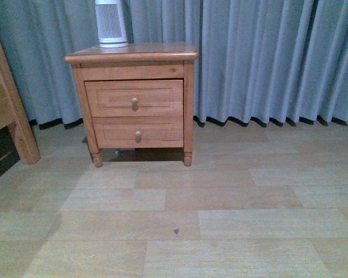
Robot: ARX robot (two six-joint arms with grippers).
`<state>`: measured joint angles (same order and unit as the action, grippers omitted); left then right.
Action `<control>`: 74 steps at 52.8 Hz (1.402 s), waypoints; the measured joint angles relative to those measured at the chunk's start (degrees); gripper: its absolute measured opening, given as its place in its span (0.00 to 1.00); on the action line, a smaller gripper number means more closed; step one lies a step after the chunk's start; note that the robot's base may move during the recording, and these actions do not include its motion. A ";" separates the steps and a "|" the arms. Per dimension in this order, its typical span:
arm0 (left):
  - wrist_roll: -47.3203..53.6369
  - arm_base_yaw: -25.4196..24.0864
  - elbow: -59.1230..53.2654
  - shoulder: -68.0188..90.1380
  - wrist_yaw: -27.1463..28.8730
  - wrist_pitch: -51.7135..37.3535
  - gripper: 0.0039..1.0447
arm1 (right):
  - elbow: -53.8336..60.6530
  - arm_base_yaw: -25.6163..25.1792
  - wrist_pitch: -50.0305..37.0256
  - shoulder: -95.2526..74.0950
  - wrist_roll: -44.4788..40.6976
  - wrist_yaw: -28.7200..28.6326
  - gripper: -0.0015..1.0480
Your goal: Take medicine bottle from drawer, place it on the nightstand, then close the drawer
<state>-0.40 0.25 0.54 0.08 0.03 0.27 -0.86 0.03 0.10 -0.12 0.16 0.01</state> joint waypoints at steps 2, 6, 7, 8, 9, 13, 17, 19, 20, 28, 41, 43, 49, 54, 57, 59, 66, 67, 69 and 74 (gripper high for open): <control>0.02 0.00 0.00 0.00 0.00 0.00 0.94 | 0.00 0.00 0.00 0.00 0.00 0.00 0.93; 0.00 0.00 0.00 0.00 0.00 0.00 0.94 | 0.00 0.00 0.00 0.00 0.00 0.00 0.93; 0.00 0.00 0.00 0.00 0.00 0.00 0.94 | 0.00 0.00 0.00 0.00 0.00 0.00 0.93; 0.00 0.00 0.00 0.00 0.00 0.00 0.94 | 0.00 0.00 0.00 0.00 0.00 0.00 0.93; 0.02 0.00 0.00 0.00 0.00 0.00 0.94 | 0.00 0.00 0.00 0.00 0.00 0.00 0.93; 0.00 0.00 0.00 0.00 0.00 0.00 0.94 | 0.00 0.00 0.00 0.00 0.00 0.00 0.93; 0.02 0.00 0.00 0.00 0.00 0.00 0.94 | 0.00 0.00 0.00 0.00 0.00 0.00 0.93; 0.00 0.00 0.00 0.00 0.00 0.00 0.94 | 0.00 0.00 0.00 0.00 0.00 0.00 0.93; 0.00 0.00 0.00 0.00 0.00 0.00 0.94 | 0.00 0.00 0.00 0.00 0.00 0.00 0.93; 0.00 0.00 0.00 -0.02 0.02 0.00 0.94 | 0.00 0.00 0.00 0.00 0.00 -0.02 0.93; 0.02 0.00 0.00 -0.02 0.00 0.00 0.94 | 0.00 0.00 0.00 0.00 0.00 0.00 0.93; 0.00 0.00 0.00 -0.02 0.00 0.00 0.94 | 0.00 0.00 0.00 0.00 0.00 -0.02 0.93; 0.02 0.00 0.00 0.00 -0.02 0.00 0.94 | 0.00 0.00 0.00 0.00 0.02 0.00 0.93; 0.00 0.00 0.00 -0.02 0.00 0.00 0.94 | 0.00 0.00 0.00 0.00 0.00 -0.02 0.93; 0.00 0.00 0.00 -0.02 0.00 0.00 0.94 | 0.00 0.00 0.00 0.00 0.00 -0.02 0.93; 0.00 0.00 0.00 -0.02 0.00 0.00 0.94 | 0.00 0.00 0.00 0.00 0.00 -0.02 0.93; 0.02 0.00 0.00 0.00 0.00 0.00 0.94 | 0.00 0.00 0.00 -0.02 0.00 -0.02 0.93; 0.02 0.00 0.00 -0.02 0.00 0.00 0.94 | 0.00 0.00 0.00 0.00 0.00 -0.02 0.93; 0.00 0.00 0.00 -0.02 0.00 0.00 0.94 | 0.00 0.00 0.00 0.00 0.00 -0.02 0.93; 0.02 0.00 0.00 0.00 0.00 0.00 0.94 | 0.00 0.00 0.00 0.00 0.00 -0.02 0.93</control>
<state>-0.38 0.25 0.54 0.08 0.03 0.27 -0.86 0.03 0.10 -0.12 0.16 -0.01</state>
